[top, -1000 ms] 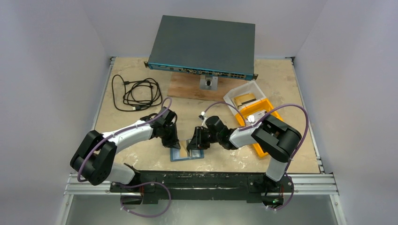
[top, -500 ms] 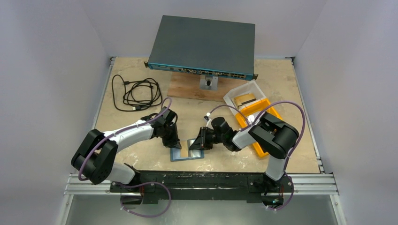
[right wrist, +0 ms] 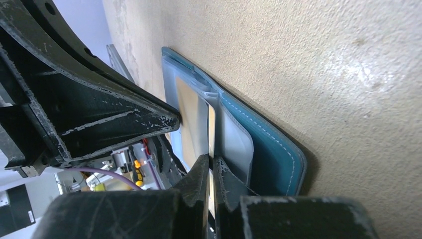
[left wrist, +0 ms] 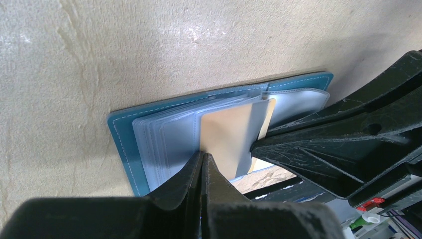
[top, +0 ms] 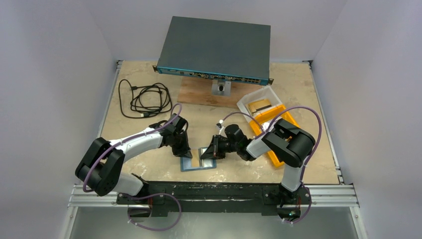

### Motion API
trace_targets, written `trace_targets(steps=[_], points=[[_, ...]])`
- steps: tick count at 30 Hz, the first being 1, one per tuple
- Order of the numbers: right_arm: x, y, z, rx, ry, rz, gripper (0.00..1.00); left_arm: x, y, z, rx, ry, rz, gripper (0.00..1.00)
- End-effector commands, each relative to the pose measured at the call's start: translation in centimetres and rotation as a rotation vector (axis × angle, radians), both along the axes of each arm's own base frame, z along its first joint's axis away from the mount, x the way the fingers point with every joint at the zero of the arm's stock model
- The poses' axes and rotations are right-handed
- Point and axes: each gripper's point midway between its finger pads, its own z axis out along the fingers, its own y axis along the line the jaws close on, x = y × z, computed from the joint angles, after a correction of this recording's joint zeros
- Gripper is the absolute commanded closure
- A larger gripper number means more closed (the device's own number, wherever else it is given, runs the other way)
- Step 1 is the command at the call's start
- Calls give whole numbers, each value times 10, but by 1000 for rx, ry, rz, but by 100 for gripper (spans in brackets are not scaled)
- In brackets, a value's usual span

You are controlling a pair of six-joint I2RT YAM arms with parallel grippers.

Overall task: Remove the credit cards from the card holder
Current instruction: Remove the credit card from the card holder.

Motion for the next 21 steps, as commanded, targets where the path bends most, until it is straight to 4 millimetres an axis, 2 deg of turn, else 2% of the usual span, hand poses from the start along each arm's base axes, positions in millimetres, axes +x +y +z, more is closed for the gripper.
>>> trace_targets(steps=[1,14,18,21], points=[[4,-7,3,10,-13,-25,100,-21,31,-26,151,62,10,100],[6,-29,-6,-41,-19,-75,100,-23,41,-31,189,72,14,100],[8,-25,-7,-27,-20,-64,77,-22,37,-32,172,76,10,100],[8,-21,-8,-17,-12,-57,71,-22,36,-33,170,80,9,100]])
